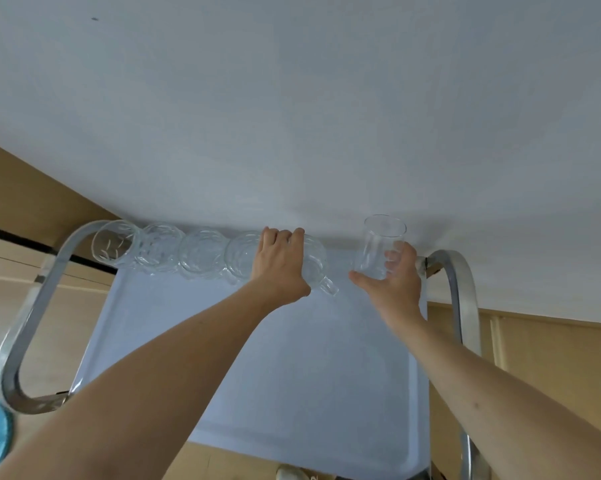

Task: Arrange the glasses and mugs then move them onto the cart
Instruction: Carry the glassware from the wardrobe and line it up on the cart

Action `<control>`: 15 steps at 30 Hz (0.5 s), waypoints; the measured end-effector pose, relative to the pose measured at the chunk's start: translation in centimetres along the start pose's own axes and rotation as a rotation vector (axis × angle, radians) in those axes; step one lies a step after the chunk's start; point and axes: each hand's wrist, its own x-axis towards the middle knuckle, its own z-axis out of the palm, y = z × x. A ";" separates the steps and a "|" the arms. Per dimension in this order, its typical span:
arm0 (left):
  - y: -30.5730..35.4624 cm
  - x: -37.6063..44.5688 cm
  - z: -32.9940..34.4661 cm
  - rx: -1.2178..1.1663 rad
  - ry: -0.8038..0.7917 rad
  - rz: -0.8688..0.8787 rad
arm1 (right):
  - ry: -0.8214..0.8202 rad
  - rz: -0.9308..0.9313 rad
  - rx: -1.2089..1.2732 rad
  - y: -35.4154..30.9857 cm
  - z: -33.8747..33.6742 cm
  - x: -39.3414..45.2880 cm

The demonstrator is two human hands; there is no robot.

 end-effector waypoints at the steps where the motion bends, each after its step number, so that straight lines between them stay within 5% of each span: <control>1: 0.0 -0.2 0.0 -0.007 0.002 -0.010 | -0.003 0.008 0.006 0.1 0.1 0.0; 15: -0.8 -2.9 0.5 -0.122 0.088 -0.071 | -0.002 0.008 0.040 0.0 -0.4 -1.9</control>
